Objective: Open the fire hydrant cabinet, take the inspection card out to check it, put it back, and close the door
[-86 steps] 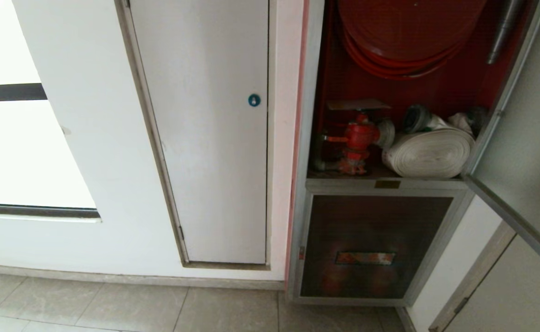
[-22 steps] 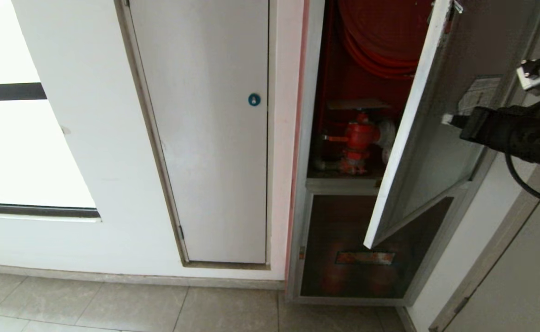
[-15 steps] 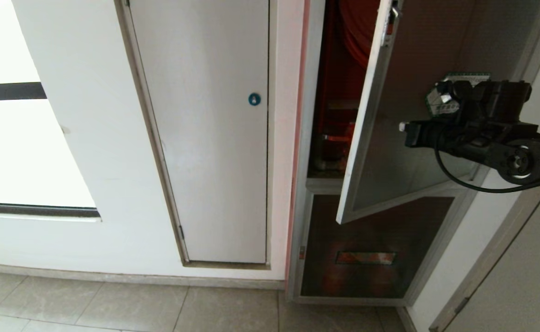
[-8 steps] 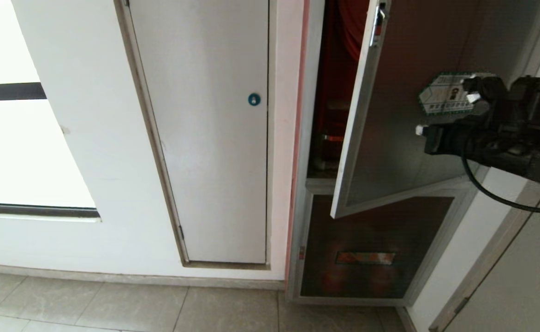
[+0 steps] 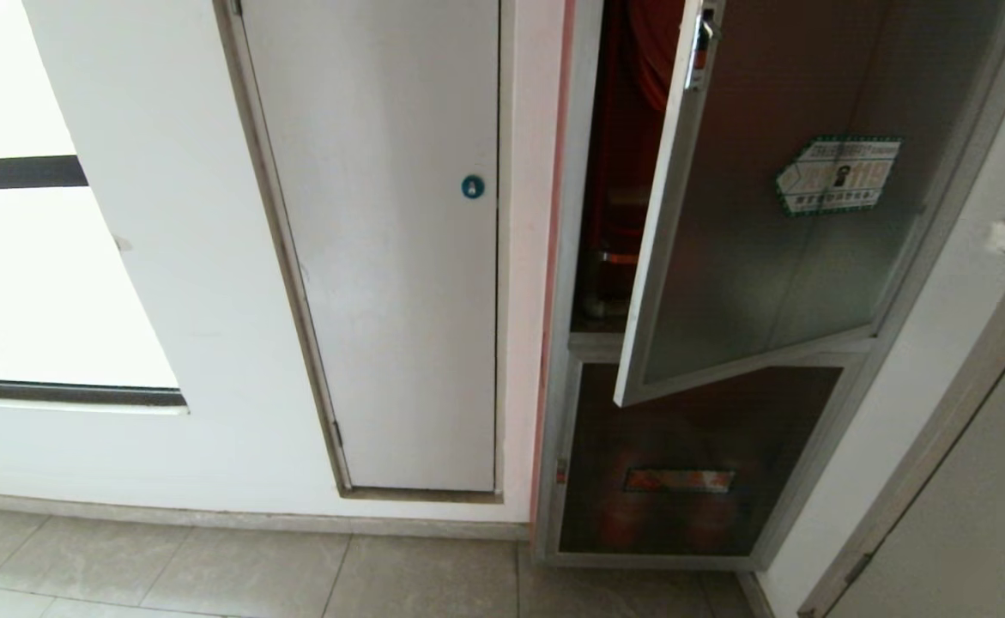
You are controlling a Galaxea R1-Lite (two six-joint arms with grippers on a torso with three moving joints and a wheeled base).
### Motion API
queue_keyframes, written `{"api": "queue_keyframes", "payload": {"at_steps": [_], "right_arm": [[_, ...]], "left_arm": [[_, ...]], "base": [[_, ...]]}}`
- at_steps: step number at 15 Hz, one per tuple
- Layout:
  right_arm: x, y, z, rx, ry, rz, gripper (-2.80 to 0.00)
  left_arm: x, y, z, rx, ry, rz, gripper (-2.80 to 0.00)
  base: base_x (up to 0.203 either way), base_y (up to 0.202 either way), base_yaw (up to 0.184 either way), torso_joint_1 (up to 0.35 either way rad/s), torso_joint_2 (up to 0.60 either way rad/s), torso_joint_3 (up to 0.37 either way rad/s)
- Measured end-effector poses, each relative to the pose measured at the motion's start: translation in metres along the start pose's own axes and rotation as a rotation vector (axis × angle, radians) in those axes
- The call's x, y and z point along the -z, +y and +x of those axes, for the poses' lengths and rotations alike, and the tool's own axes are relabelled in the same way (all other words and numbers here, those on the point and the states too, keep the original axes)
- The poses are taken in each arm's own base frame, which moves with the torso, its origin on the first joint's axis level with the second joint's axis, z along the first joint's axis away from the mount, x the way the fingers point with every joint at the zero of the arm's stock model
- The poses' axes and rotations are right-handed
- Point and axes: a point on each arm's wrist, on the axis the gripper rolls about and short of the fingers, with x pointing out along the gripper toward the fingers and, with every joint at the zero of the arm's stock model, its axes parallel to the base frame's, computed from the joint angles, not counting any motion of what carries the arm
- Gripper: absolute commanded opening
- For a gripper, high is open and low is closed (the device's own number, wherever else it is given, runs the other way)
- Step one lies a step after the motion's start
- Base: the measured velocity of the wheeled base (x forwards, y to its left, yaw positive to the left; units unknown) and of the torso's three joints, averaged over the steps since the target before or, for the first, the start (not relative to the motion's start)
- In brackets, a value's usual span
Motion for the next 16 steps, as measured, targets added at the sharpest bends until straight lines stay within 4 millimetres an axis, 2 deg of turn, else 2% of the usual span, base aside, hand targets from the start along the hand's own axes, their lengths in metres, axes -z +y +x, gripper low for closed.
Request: {"api": "queue_keyframes", "payload": {"at_steps": [2, 4, 8, 10, 13, 16], "right_arm": [[0.004, 0.005, -0.045, 0.015, -0.038, -0.005, -2.80], [0.011, 0.008, -0.081, 0.063, -0.058, -0.012, -2.80], [0.026, 0.016, -0.140, 0.147, -0.090, -0.023, -2.80], [0.040, 0.021, -0.162, 0.161, -0.073, -0.025, -2.80], [0.072, 0.026, -0.184, 0.167, -0.051, -0.024, -2.80], [0.111, 0.027, -0.187, 0.178, -0.005, 0.002, -2.80]], "left_arm": [[0.000, 0.000, 0.000, 0.000, 0.000, 0.000, -2.80], [0.000, 0.000, 0.000, 0.000, 0.000, 0.000, -2.80], [0.000, 0.000, 0.000, 0.000, 0.000, 0.000, -2.80], [0.000, 0.000, 0.000, 0.000, 0.000, 0.000, -2.80], [0.000, 0.000, 0.000, 0.000, 0.000, 0.000, -2.80], [0.000, 0.000, 0.000, 0.000, 0.000, 0.000, -2.80]], "base": [[0.000, 0.000, 0.000, 0.000, 0.00, 0.000], [0.000, 0.000, 0.000, 0.000, 0.00, 0.000], [0.000, 0.000, 0.000, 0.000, 0.00, 0.000], [0.000, 0.000, 0.000, 0.000, 0.00, 0.000], [0.000, 0.000, 0.000, 0.000, 0.00, 0.000], [0.000, 0.000, 0.000, 0.000, 0.00, 0.000]]}}
